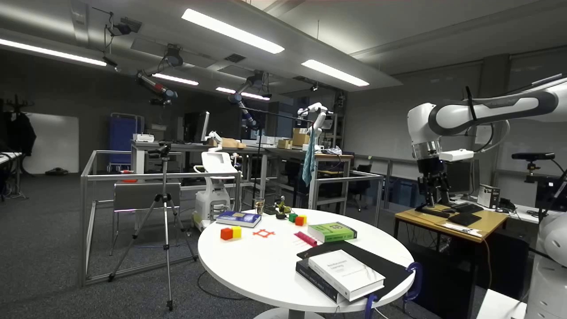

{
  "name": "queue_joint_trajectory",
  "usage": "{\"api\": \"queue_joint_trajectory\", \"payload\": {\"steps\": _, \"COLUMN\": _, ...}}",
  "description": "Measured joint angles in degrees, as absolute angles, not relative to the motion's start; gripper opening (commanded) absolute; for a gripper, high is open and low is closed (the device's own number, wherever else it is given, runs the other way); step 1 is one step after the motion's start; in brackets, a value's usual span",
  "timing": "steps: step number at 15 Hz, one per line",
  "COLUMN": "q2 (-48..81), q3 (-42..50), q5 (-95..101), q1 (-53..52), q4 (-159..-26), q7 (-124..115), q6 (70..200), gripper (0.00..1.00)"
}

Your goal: Push the white book backwards slightly

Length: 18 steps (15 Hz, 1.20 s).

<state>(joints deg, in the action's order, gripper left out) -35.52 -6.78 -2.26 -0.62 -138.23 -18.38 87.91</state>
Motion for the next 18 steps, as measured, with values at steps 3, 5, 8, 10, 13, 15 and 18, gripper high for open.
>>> {"api": "queue_joint_trajectory", "payload": {"steps": 3, "q2": -35.8, "q3": -8.1, "q5": -2.3, "q1": -1.5, "q4": -140.0, "q7": -18.3, "q6": 87.9, "gripper": 1.00}}
{"api": "queue_joint_trajectory", "payload": {"steps": 5, "q2": -36.0, "q3": -9.5, "q5": -2.6, "q1": -2.9, "q4": -142.3, "q7": -18.2, "q6": 88.1, "gripper": 1.00}}
{"api": "queue_joint_trajectory", "payload": {"steps": 8, "q2": -36.2, "q3": -11.0, "q5": -5.0, "q1": -5.4, "q4": -146.3, "q7": -18.2, "q6": 91.1, "gripper": 1.00}}
{"api": "queue_joint_trajectory", "payload": {"steps": 10, "q2": -36.2, "q3": -11.5, "q5": -7.8, "q1": -6.5, "q4": -149.0, "q7": -18.2, "q6": 94.8, "gripper": 1.00}}
{"api": "queue_joint_trajectory", "payload": {"steps": 13, "q2": -36.2, "q3": -11.5, "q5": -12.4, "q1": -7.7, "q4": -153.2, "q7": -18.1, "q6": 102.2, "gripper": 1.00}}
{"api": "queue_joint_trajectory", "payload": {"steps": 15, "q2": -36.2, "q3": -11.5, "q5": -15.4, "q1": -8.4, "q4": -156.1, "q7": -17.5, "q6": 107.7, "gripper": 1.00}}
{"api": "queue_joint_trajectory", "payload": {"steps": 18, "q2": -35.8, "q3": -11.6, "q5": -17.9, "q1": -9.8, "q4": -160.2, "q7": -15.9, "q6": 116.2, "gripper": 1.00}}
